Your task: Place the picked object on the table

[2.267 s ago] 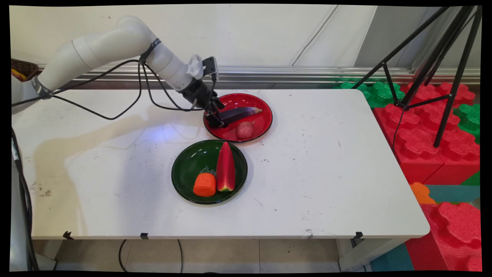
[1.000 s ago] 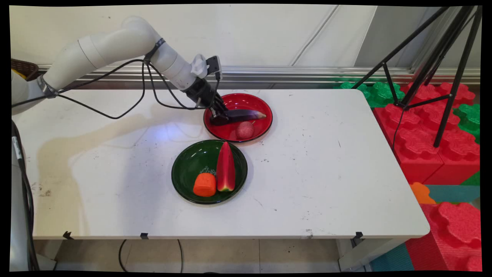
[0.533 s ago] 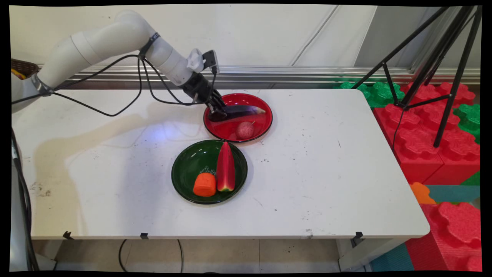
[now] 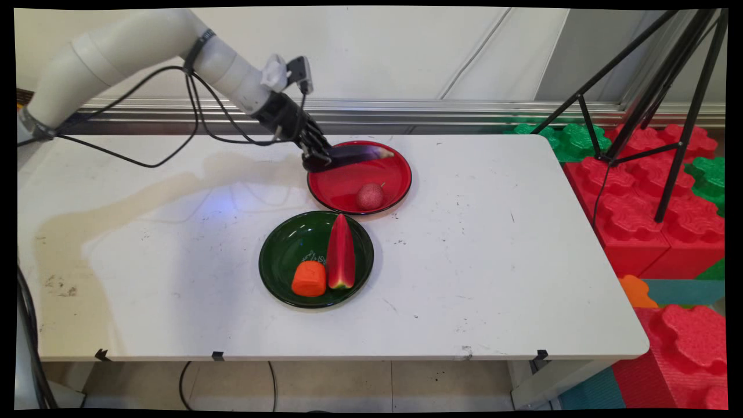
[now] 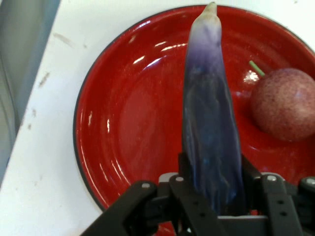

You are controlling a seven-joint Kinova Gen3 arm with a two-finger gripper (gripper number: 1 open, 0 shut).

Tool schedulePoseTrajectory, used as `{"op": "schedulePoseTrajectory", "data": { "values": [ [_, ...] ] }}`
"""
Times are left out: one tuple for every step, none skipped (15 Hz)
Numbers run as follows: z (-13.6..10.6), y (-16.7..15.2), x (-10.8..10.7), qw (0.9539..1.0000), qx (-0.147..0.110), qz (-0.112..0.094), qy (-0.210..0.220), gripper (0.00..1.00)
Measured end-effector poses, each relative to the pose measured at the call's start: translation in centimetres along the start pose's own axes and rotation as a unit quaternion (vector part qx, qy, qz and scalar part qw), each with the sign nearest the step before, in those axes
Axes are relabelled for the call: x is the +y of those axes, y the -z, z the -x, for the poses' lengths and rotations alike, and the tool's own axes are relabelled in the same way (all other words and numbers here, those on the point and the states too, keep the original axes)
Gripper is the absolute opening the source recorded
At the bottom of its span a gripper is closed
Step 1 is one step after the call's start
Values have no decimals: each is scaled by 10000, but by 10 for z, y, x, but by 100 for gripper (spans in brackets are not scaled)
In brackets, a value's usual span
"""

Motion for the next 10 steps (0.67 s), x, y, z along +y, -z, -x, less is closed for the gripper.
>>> {"op": "schedulePoseTrajectory", "data": {
  "values": [
    [1,9,0,10000,36,-4,-9,0],
    [2,17,1,10000,66,-8,-15,0],
    [3,23,1,10000,85,-13,-14,0],
    [5,31,1,9999,112,-16,-22,0],
    [6,37,2,9999,125,-16,-28,0],
    [9,45,3,9999,142,-14,-39,0],
    [10,51,3,9999,151,-8,-49,0],
    [13,60,4,9998,165,-2,-63,0],
    [14,66,5,9998,173,2,-72,0],
    [17,74,6,9998,184,4,-82,0]
  ]
}}
